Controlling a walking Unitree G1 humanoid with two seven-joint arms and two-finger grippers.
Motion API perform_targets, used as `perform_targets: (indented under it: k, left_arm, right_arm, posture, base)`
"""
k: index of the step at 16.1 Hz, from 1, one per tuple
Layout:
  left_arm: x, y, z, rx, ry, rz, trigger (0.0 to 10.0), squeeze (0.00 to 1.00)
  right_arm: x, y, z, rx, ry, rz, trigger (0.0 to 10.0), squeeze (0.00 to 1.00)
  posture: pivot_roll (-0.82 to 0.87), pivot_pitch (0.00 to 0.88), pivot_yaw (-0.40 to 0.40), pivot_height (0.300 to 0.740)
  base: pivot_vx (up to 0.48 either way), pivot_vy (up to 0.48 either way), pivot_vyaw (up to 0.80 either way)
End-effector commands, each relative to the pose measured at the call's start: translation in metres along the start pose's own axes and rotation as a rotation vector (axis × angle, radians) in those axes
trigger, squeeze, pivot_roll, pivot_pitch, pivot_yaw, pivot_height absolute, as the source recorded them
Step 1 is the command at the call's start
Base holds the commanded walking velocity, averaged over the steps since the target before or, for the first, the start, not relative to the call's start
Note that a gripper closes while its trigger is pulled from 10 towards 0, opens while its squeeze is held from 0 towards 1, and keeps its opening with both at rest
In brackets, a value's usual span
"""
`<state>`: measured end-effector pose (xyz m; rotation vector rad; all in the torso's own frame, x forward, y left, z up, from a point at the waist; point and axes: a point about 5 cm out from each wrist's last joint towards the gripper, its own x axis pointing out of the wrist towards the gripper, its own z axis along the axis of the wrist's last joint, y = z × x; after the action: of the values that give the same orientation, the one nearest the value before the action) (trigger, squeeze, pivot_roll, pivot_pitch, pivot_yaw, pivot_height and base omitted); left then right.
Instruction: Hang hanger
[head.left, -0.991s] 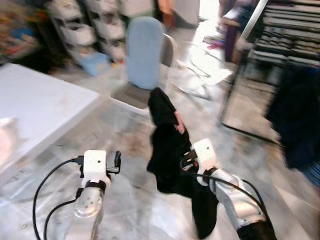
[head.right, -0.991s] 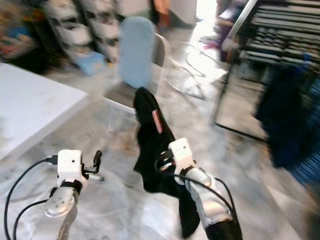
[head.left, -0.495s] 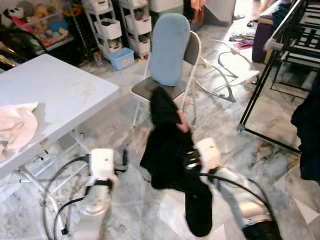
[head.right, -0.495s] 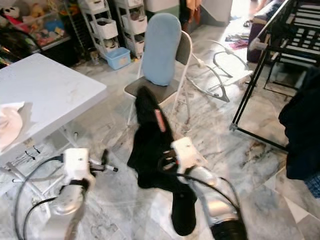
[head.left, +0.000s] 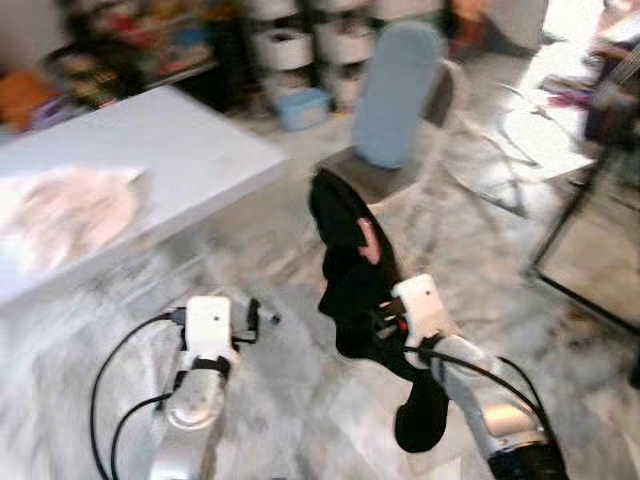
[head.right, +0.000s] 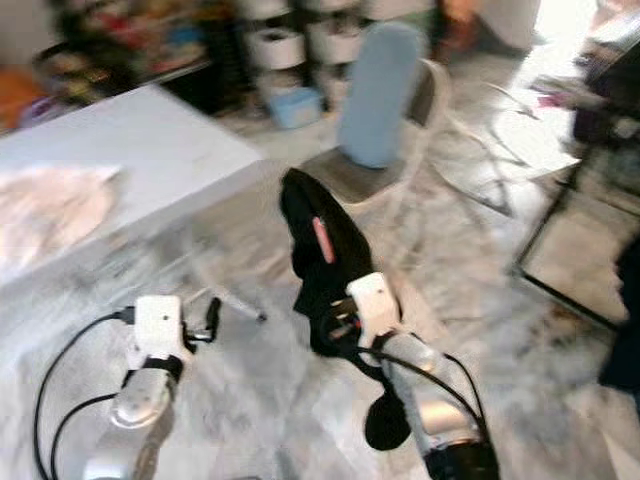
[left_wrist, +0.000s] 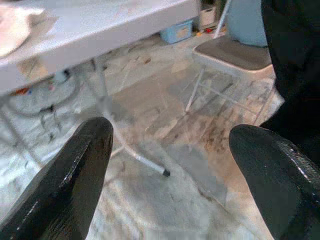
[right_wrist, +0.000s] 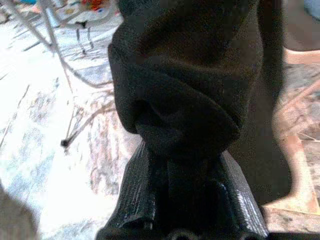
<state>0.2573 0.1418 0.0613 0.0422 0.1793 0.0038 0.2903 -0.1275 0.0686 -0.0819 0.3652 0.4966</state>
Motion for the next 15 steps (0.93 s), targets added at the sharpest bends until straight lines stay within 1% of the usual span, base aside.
perform_targets:
  k: [1,4,7,8,11,13,15]
  left_arm:
    - [0.0019,0.0092,-0.0011,0.028,0.009,0.030,10.0,0.00]
    - [0.0034,0.0085,-0.0007,0.027,0.008,0.028,10.0,0.00]
    - [0.0051,0.0076,0.0015,0.023,0.004,0.026,10.0,0.00]
    - [0.0049,0.0099,0.0018,0.026,0.007,0.022,10.0,0.00]
    - [0.0040,0.0123,0.0016,0.024,0.007,0.022,10.0,0.00]
    - [0.0038,0.0108,0.0019,0.009,0.007,0.017,10.0,0.00]
    - [0.0028,0.0051,0.0013,-0.006,0.008,-0.002,10.0,0.00]
  right_arm:
    - [0.0047,0.0098,0.0166,-0.014,-0.065,0.040,10.0,0.00]
    - [0.0049,0.0099,0.0174,-0.011,-0.067,0.040,10.0,0.00]
    - [0.0054,0.0102,0.0207,-0.016,-0.069,0.057,10.0,0.00]
    - [0.0059,0.0071,0.0231,-0.028,-0.067,0.063,10.0,0.00]
    - [0.0057,0.0034,0.0230,-0.027,-0.064,0.051,10.0,0.00]
    - [0.0054,0.0041,0.0229,-0.020,-0.066,0.049,10.0,0.00]
    - [0.0036,0.0057,0.0197,-0.013,-0.065,0.052,10.0,0.00]
  posture:
    - [-0.09,0.000,0.093,0.740]
    - [-0.09,0.000,0.083,0.740]
    - [-0.08,0.000,0.067,0.740]
    - [-0.07,0.000,0.067,0.740]
    - [-0.07,0.000,0.073,0.740]
    - [-0.07,0.000,0.079,0.740]
    - [-0.07,0.000,0.084,0.740]
  base:
    - [-0.247,0.000,0.80]
    - [-0.246,0.000,0.80]
    - [-0.244,0.000,0.00]
    - [0.000,0.000,0.00]
    - [0.000,0.000,0.00]
    - [0.000,0.000,0.00]
    - [0.000,0.000,0.00]
